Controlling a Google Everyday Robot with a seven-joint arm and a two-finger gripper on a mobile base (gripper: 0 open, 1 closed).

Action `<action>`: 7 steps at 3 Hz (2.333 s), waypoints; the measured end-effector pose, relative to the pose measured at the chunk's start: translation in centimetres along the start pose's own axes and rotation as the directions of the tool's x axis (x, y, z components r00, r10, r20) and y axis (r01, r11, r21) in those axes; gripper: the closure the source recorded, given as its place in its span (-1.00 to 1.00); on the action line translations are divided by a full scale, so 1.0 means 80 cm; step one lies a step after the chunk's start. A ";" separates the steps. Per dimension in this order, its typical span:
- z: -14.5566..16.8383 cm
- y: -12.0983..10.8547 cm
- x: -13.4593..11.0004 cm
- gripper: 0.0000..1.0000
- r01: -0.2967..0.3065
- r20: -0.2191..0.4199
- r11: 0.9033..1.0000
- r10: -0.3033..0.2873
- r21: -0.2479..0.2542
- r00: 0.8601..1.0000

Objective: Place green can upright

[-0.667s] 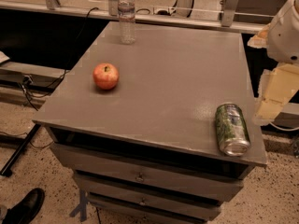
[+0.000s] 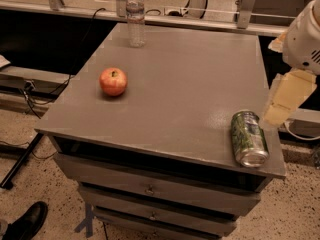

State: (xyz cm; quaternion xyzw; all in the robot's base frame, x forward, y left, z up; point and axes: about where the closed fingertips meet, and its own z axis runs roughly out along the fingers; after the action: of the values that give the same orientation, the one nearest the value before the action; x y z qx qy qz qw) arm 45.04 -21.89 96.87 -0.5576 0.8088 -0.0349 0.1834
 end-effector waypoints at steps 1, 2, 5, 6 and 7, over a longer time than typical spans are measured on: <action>0.028 -0.016 0.005 -1.00 -0.174 0.034 0.982 0.172 0.071 0.985; 0.057 -0.030 0.007 -1.00 -0.306 0.031 0.940 0.305 0.151 0.952; 0.095 -0.014 0.031 -1.00 -0.643 -0.028 0.726 0.668 0.245 0.743; 0.109 0.004 0.034 -1.00 -0.784 0.014 0.586 0.799 0.207 0.601; 0.131 0.019 0.036 -1.00 -0.872 0.026 0.460 0.882 0.169 0.470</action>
Offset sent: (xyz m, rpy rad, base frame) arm 0.0527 -0.0180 -0.0649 0.1823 -0.1009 -0.8331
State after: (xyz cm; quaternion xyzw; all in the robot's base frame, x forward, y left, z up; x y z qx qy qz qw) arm 46.29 -22.40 86.02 -0.0448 0.9801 -0.0181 0.1926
